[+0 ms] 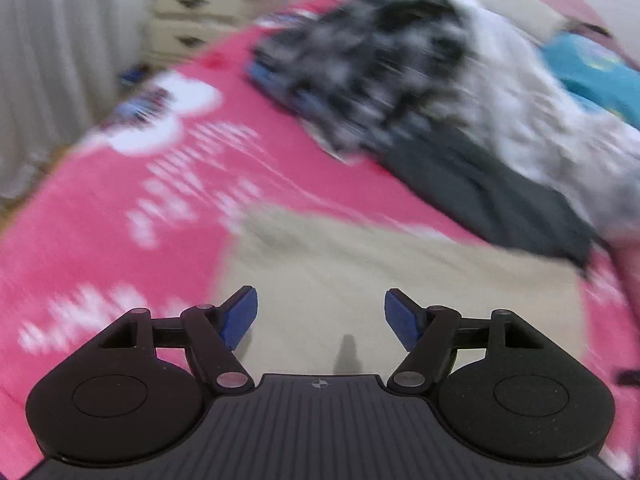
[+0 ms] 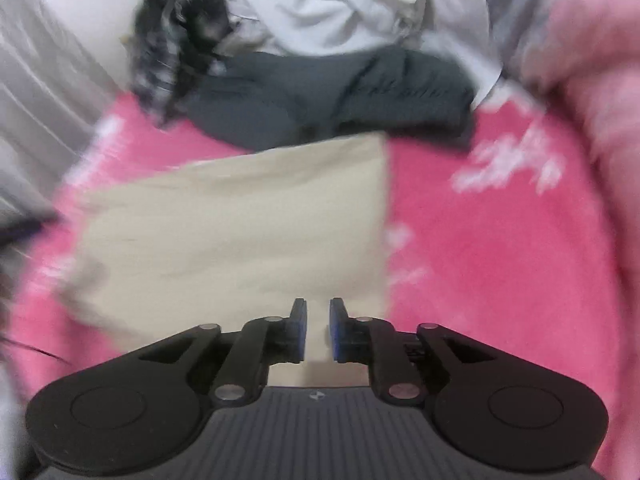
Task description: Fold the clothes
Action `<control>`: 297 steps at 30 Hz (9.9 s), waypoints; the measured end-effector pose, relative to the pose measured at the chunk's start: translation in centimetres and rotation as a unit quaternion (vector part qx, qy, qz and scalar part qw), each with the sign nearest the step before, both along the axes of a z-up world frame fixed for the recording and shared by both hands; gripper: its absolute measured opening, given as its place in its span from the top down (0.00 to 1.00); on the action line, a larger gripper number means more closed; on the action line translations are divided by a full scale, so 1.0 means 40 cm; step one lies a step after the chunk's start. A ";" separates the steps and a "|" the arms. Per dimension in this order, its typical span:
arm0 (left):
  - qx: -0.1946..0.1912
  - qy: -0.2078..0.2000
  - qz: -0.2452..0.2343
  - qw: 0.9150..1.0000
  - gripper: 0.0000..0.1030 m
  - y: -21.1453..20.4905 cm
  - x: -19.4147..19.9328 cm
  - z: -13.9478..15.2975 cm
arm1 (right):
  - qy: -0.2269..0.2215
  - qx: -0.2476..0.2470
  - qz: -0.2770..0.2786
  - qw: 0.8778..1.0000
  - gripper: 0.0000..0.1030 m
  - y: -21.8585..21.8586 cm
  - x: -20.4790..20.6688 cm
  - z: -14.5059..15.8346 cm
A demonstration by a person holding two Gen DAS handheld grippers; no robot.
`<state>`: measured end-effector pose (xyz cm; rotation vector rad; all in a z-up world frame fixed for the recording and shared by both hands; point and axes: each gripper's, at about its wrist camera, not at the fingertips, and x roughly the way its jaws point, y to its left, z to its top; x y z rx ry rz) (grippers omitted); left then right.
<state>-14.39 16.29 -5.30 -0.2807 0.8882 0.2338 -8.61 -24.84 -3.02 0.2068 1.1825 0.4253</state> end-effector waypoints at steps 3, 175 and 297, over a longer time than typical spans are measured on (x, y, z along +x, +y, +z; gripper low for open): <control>-0.015 0.010 -0.045 0.999 0.31 -0.084 -0.047 -0.011 | 0.074 0.091 -0.035 0.992 0.85 0.016 -0.040 -0.050; -0.075 0.076 -0.200 0.974 0.67 -0.311 -0.012 -0.111 | 0.143 0.181 -0.167 0.959 1.00 0.049 -0.050 -0.300; -0.073 0.023 -0.068 0.995 0.35 0.222 0.016 -0.136 | -0.060 -0.009 0.033 0.998 0.71 0.457 0.095 -0.120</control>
